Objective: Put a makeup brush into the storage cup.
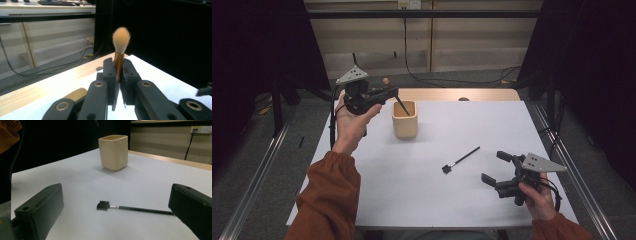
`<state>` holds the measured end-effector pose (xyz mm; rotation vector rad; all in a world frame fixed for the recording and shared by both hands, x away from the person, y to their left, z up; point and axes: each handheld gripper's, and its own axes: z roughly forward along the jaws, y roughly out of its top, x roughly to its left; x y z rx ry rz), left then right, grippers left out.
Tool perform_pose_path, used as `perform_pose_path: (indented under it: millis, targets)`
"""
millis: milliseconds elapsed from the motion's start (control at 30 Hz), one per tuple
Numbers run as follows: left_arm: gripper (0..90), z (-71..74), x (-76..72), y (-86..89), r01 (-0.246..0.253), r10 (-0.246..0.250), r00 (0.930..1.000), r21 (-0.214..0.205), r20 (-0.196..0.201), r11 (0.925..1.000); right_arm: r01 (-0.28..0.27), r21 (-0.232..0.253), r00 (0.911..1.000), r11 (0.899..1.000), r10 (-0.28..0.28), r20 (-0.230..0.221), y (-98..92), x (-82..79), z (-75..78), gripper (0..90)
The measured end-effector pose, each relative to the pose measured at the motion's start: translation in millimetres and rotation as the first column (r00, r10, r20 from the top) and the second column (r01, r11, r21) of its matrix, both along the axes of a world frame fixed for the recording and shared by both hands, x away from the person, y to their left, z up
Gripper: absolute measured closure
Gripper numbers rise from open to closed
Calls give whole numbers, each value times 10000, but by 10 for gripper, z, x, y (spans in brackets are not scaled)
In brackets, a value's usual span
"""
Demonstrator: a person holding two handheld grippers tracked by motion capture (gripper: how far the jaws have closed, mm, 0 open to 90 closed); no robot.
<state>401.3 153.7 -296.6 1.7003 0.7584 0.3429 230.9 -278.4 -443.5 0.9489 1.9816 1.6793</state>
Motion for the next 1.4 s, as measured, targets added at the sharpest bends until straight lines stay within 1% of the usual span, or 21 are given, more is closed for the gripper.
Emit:
perform_pose_path:
  millis: [67, 133, 200, 267, 333, 433, 467, 500, 633, 767, 833, 967, 1033, 1067, 1133, 1233, 1333, 1400]
  targets:
    - [840, -37, 66, 14, -324, 325, 9994, 55, -133, 9995, 6, 1, 10000, 10000, -6, -1, 2, 1, -1, 0]
    - [840, -67, 113, 23, -431, 433, 9988, 80, -219, 9990, 1, -8, 10000, 10000, -1, 0, 3, 1, -2, 0]
    - [841, -92, 152, 23, -539, 542, 9983, 123, -221, 9985, 1, -13, 10000, 10000, -1, 29, 4, -1, -2, 0]
    - [841, -101, 176, 8, -585, 590, 9981, 276, -195, 9979, -12, -41, 10000, 10000, 12, 10, 2, 1, -2, 0]
    - [841, -107, 188, -20, -513, 520, 9985, 445, -147, 9977, 28, -49, 10000, 10000, -28, 6, -2, 3, -1, 0]
    - [840, -129, 224, -63, -510, 522, 9985, 567, -193, 9971, 47, -17, 10000, 10000, -46, 68, -6, 1, 2, 0]
    - [841, -141, 238, -86, -522, 536, 9984, 738, -172, 9959, 63, -13, 10000, 10000, -63, 60, -7, 3, 2, 0]
    - [840, -149, 251, -96, -520, 538, 9984, 816, -199, 9953, 74, 18, 10000, 10000, -74, 57, -7, 3, 1, 0]
    - [840, -194, 304, -110, -517, 544, 9980, 811, -321, 9954, 72, -3, 10000, 10000, -72, 63, -9, -3, 4, 0]
    - [840, -238, 335, -116, -623, 673, 9961, 864, -562, 9943, -14, -20, 10000, 10000, 14, -1, -17, 2, 1, 0]
    - [841, -251, 338, -132, -555, 607, 9964, 868, -589, 9947, 22, 13, 10000, 10000, -22, -14, -23, 3, 2, 0]
    - [840, -280, 352, -176, -564, 628, 9963, 1056, -585, 9928, 102, 58, 9999, 9999, -102, 5, -23, 2, 4, 0]
    - [840, -298, 353, -187, -558, 623, 9962, 1040, -609, 9930, 83, 54, 10000, 10000, -83, 5, -20, 0, 3, 0]
    - [840, -311, 352, -201, -547, 619, 9965, 1212, -565, 9911, 84, 39, 10000, 10000, -84, 7, -20, -1, 2, 0]
    - [840, -328, 353, -214, -525, 605, 9965, 1314, -578, 9899, 72, 23, 10000, 10000, -72, 0, -20, 0, 0, 0]
    - [840, -358, 370, -224, -544, 634, 9957, 1292, -670, 9901, 81, 2, 9999, 10000, -81, -73, -19, 5, -6, 0]
    - [840, -392, 383, -234, -583, 681, 9949, 1268, -745, 9902, 45, -33, 10000, 10000, -45, -22, -11, 0, -5, 0]
    - [840, -413, 389, -242, -582, 685, 9949, 1338, -740, 9893, 44, -29, 10000, 10000, -44, -52, -8, 0, -8, 0]
